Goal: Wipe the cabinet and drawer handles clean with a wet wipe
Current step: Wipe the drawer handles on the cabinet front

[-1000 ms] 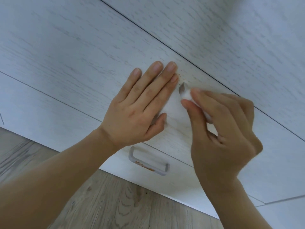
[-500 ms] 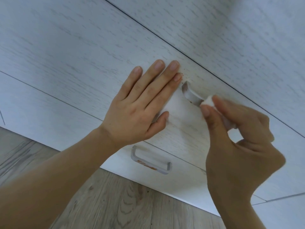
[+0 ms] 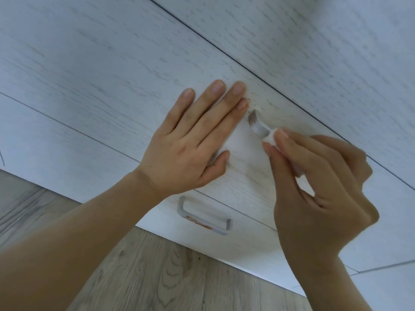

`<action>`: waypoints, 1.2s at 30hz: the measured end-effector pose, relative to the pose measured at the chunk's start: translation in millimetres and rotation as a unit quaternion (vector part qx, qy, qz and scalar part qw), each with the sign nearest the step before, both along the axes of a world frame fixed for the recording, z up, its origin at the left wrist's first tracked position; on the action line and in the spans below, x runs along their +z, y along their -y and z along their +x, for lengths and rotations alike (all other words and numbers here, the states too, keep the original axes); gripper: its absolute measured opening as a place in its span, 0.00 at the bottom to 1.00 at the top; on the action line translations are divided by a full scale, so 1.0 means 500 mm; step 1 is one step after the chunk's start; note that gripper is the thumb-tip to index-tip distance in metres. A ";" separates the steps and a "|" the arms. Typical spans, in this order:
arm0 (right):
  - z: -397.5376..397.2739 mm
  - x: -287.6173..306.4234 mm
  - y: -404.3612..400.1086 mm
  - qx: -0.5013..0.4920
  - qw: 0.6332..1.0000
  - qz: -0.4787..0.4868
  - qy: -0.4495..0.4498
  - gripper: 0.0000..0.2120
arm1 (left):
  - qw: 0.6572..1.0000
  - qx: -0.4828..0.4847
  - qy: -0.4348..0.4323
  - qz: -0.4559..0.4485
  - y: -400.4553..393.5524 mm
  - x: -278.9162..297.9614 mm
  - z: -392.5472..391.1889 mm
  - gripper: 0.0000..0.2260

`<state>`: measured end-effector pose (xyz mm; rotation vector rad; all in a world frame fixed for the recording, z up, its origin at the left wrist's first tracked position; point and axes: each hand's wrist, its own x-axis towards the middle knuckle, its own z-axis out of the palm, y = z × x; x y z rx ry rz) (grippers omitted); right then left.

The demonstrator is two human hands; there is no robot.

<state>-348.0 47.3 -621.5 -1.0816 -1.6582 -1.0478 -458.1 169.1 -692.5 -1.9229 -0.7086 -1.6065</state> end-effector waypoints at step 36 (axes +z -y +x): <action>-0.024 -0.028 0.045 -0.071 0.930 0.026 -0.359 0.09 | 0.998 -0.035 0.030 -0.045 0.021 -0.004 -0.016 0.24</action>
